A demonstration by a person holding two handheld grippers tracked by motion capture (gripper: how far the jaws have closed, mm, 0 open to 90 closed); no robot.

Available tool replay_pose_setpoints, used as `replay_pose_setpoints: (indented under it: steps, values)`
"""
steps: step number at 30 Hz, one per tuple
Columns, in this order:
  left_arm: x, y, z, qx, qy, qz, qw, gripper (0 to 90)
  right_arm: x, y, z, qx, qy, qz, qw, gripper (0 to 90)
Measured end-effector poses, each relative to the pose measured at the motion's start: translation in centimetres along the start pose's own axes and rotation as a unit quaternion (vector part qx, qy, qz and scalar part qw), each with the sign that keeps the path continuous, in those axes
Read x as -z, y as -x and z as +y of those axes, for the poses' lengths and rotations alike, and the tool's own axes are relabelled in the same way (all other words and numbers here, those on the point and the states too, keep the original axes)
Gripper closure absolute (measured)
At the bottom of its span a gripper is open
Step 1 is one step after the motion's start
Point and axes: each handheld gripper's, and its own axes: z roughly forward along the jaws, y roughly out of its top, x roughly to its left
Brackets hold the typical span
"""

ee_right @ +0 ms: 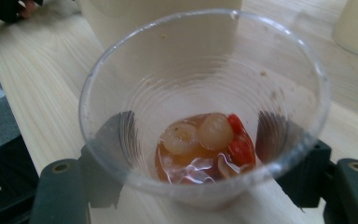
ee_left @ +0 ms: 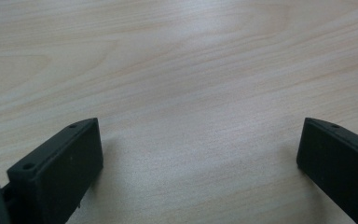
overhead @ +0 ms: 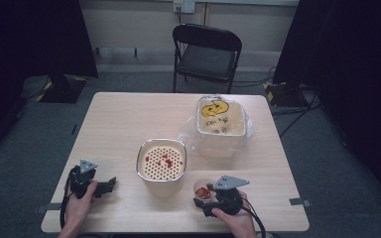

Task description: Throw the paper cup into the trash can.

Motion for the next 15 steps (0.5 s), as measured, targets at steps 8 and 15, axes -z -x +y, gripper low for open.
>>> replay_pose_setpoints:
  steps: [8,15]
  values:
    - [0.0,0.0,0.0,0.000,0.000,0.000,1.0000,0.0,-1.6,0.3,0.2,0.008,0.000,0.007,0.9999,29.4]
    - [0.0,0.0,0.0,-0.004,-0.001,0.000,1.0000,0.0,-1.8,0.5,0.2,0.013,-0.003,0.002,0.9999,31.2]
